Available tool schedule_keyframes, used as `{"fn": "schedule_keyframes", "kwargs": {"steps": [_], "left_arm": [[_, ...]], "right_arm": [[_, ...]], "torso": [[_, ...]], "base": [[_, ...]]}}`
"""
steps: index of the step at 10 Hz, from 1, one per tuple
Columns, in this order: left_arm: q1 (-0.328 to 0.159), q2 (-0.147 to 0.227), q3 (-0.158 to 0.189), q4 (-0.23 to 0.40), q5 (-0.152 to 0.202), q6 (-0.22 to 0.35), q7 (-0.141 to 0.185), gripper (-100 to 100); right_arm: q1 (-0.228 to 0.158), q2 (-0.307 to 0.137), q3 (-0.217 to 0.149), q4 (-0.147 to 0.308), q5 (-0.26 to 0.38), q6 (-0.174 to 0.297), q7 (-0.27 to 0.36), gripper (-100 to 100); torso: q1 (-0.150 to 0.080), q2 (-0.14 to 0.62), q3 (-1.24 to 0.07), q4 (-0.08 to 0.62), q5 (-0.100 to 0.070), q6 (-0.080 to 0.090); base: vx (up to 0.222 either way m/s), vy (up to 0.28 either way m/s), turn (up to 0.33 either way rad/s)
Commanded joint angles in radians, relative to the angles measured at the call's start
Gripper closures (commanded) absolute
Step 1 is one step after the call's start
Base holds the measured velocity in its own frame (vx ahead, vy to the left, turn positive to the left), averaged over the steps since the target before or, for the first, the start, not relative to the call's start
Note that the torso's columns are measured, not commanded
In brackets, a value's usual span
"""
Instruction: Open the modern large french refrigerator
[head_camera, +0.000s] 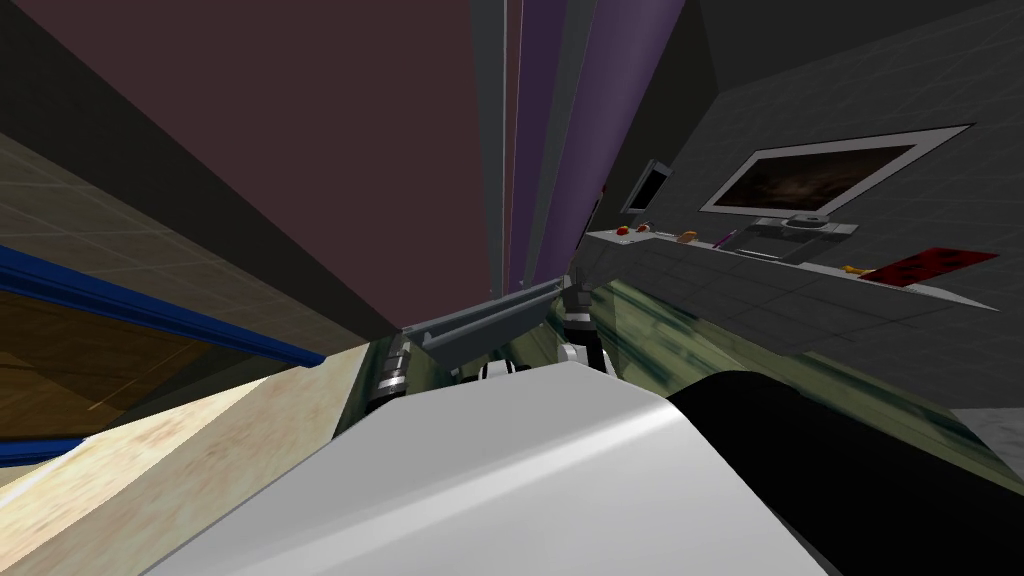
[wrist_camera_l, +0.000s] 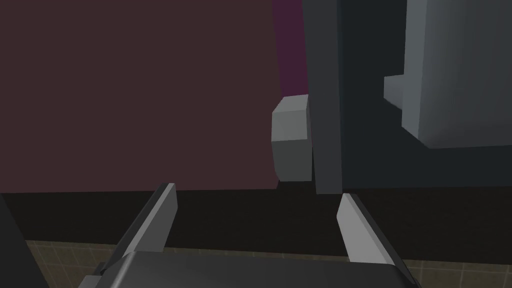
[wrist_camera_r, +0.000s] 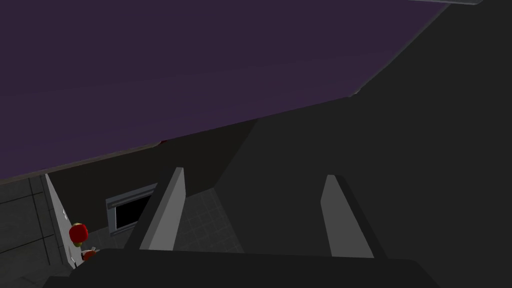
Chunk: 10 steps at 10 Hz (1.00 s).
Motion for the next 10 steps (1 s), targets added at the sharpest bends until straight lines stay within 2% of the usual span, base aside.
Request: {"fn": "schedule_keyframes", "kwargs": {"steps": [1,4,5,6,7,10], "left_arm": [[-0.013,-0.002,0.006,0.057,0.002,-0.023,-0.002,-100],[-0.038,-0.019,0.020,0.168,0.005,-0.074,-0.007,-100],[-0.038,-0.019,0.020,0.176,0.005,-0.074,-0.007,-100],[-0.046,-0.028,0.024,0.211,0.006,-0.090,-0.008,-100],[-0.046,-0.028,0.024,0.211,0.006,-0.090,-0.008,-100],[-0.067,-0.072,0.034,0.305,0.009,-0.131,-0.013,-100]], "right_arm": [[0.000,0.000,0.000,0.000,0.000,0.000,0.000,0],[0.000,0.000,0.000,0.000,0.000,0.000,0.000,0],[0.000,0.000,0.000,0.000,0.000,0.000,0.000,0],[0.000,0.000,0.000,0.000,0.000,0.000,0.000,0],[0.000,0.000,0.000,0.000,0.000,0.000,0.000,0],[0.000,0.000,0.000,0.000,0.000,0.000,0.000,0]], "torso": [[-0.001,-0.001,0.000,0.000,0.000,0.000],[0.000,-0.001,-0.001,0.000,0.000,0.000],[0.000,-0.001,-0.001,0.000,0.000,0.000],[-0.001,0.000,0.000,0.000,0.000,0.000],[-0.001,0.001,0.001,0.000,0.000,0.000],[0.000,-0.001,-0.001,0.000,0.000,0.000]], "base": [[0.040,-0.002,0.015],[0.063,0.006,0.038],[0.053,-0.007,0.011],[0.039,-0.005,0.019],[0.028,0.001,0.015],[0.051,-0.002,0.026]]}}
